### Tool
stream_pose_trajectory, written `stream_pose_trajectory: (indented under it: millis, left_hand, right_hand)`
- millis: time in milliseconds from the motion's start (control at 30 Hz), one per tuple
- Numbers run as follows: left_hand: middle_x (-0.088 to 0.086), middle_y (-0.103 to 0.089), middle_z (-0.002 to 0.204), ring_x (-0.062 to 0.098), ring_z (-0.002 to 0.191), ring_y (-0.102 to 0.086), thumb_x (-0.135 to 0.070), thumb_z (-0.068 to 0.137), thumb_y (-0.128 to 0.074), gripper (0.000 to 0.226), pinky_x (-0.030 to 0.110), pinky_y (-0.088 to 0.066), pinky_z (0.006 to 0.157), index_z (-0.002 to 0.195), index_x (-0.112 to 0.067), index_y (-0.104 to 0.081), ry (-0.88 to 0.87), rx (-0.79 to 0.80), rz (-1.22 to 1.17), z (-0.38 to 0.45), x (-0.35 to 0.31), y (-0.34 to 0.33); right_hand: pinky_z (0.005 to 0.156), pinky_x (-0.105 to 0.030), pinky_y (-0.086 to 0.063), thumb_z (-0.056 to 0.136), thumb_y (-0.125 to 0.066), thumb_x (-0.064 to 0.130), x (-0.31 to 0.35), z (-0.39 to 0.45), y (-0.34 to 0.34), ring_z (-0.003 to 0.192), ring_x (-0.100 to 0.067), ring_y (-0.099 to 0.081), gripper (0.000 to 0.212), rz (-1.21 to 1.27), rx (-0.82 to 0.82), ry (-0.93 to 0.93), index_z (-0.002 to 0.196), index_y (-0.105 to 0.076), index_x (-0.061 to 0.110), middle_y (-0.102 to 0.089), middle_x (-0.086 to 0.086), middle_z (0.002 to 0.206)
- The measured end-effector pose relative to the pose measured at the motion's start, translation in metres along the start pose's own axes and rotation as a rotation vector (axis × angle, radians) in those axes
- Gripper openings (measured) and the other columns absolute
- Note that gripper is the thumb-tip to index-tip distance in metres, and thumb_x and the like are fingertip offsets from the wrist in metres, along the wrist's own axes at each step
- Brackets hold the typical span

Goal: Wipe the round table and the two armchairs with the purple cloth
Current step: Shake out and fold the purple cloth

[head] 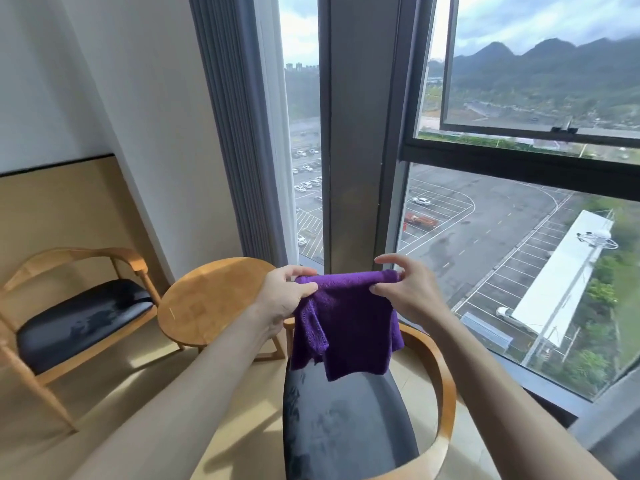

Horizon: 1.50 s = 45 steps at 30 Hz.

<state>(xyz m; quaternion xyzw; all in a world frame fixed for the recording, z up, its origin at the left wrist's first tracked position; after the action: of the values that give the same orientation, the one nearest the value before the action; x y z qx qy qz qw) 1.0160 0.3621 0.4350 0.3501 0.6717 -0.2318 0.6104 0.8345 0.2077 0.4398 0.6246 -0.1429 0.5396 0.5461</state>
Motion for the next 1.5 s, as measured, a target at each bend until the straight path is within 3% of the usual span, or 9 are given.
stream_pose_trajectory:
  millis: [133,300,533,700,800,967,1167,1367,1500]
  left_hand:
    - [0.010,-0.065,0.109,0.026,0.096,-0.068,0.000,0.076,-0.078,0.048,0.039,-0.059,0.086,0.119,-0.017,-0.063,-0.118,0.088,0.212,-0.010,-0.001,0.005]
    - [-0.003,-0.056,0.118,0.017,0.105,-0.057,-0.012,0.071,-0.078,0.064,0.034,-0.053,0.093,0.128,-0.025,-0.053,-0.329,0.062,0.699,-0.033,0.006,0.021]
    - [0.001,-0.054,0.096,0.022,0.088,-0.058,-0.021,0.083,-0.074,0.012,0.036,-0.050,0.077,0.083,-0.022,-0.062,-0.586,0.150,0.892,-0.058,-0.049,0.045]
    - [0.014,-0.074,0.104,0.033,0.101,-0.070,-0.021,0.076,-0.081,0.041,0.045,-0.058,0.088,0.113,-0.009,-0.067,-0.466,0.454,0.146,-0.083,-0.138,0.019]
    - [0.014,-0.068,0.123,0.034,0.115,-0.064,-0.027,0.084,-0.072,0.047,0.039,-0.057,0.087,0.128,-0.013,-0.061,-0.332,0.742,-0.154,-0.111,-0.112,-0.019]
    - [0.022,-0.068,0.121,0.040,0.115,-0.063,-0.013,0.093,-0.063,0.037,0.050,-0.050,0.101,0.129,-0.003,-0.060,0.086,0.805,-0.054,-0.160,0.021,-0.091]
    - [0.020,-0.072,0.111,0.032,0.097,-0.070,-0.014,0.098,-0.057,0.029,0.039,-0.058,0.085,0.121,0.001,-0.063,0.247,0.821,-0.044,-0.218,0.055,-0.197]
    - [0.024,-0.064,0.125,0.040,0.111,-0.064,-0.006,0.081,-0.073,0.052,0.049,-0.054,0.090,0.131,-0.008,-0.059,0.330,1.251,-0.071,-0.319,0.071,-0.344]
    - [0.018,-0.070,0.116,0.035,0.106,-0.068,0.013,0.089,-0.056,0.045,0.051,-0.052,0.097,0.127,-0.010,-0.060,0.317,1.283,0.058,-0.395,0.104,-0.439]
  right_hand:
    - [0.087,-0.023,-0.045,0.084,-0.074,0.025,0.012,-0.013,-0.012,0.100,-0.008,-0.060,0.028,-0.107,0.056,0.124,0.111,-0.074,0.031,-0.068,0.014,0.103]
    - [0.088,-0.020,-0.046,0.074,-0.080,0.015,0.015,-0.055,-0.043,0.095,-0.004,-0.049,0.053,-0.184,0.125,0.170,0.119,-0.057,0.029,-0.045,0.004,0.112]
    - [0.087,-0.035,-0.049,0.079,-0.079,0.016,0.066,-0.107,0.005,0.097,-0.022,-0.059,0.010,-0.212,-0.177,0.250,0.087,-0.072,0.017,-0.057,-0.001,0.105]
    - [0.074,-0.039,-0.061,0.081,-0.079,0.016,0.123,-0.134,0.096,0.092,-0.021,-0.074,0.028,0.364,-0.262,0.182,0.107,-0.068,0.010,-0.076,-0.006,0.099]
    - [0.075,-0.036,-0.062,0.077,-0.082,0.035,0.109,-0.167,0.110,0.097,-0.021,-0.075,0.047,0.521,-0.165,0.107,0.118,-0.065,0.021,-0.076,-0.003,0.109]
    - [0.083,-0.041,-0.058,0.089,-0.074,0.020,-0.010,-0.244,0.085,0.087,-0.019,-0.073,0.002,0.212,-0.164,-0.270,0.090,-0.075,0.021,-0.077,-0.002,0.091]
    - [0.086,-0.041,-0.061,0.090,-0.075,0.027,-0.099,-0.330,0.147,0.089,-0.024,-0.075,0.015,0.401,-0.288,-0.493,0.098,-0.076,0.014,-0.078,-0.007,0.095]
    - [0.085,-0.038,-0.061,0.090,-0.071,0.043,-0.171,-0.435,0.276,0.089,-0.014,-0.075,0.021,0.439,-0.526,-0.580,0.102,-0.073,0.026,-0.078,0.007,0.094]
    - [0.091,-0.045,-0.059,0.095,-0.064,0.045,-0.227,-0.523,0.345,0.095,-0.021,-0.075,0.027,0.395,-0.516,-0.703,0.105,-0.072,0.021,-0.078,-0.001,0.101]
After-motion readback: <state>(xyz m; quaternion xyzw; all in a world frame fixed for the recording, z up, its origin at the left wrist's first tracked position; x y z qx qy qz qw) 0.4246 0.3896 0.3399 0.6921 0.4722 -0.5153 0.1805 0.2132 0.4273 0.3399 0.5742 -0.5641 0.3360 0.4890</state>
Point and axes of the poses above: each hand's wrist, its own z-axis towards the middle knuckle, its own y-axis out of the back of the hand, x = y × z, the point moved 5 cm from there along z, towards the middle knuckle
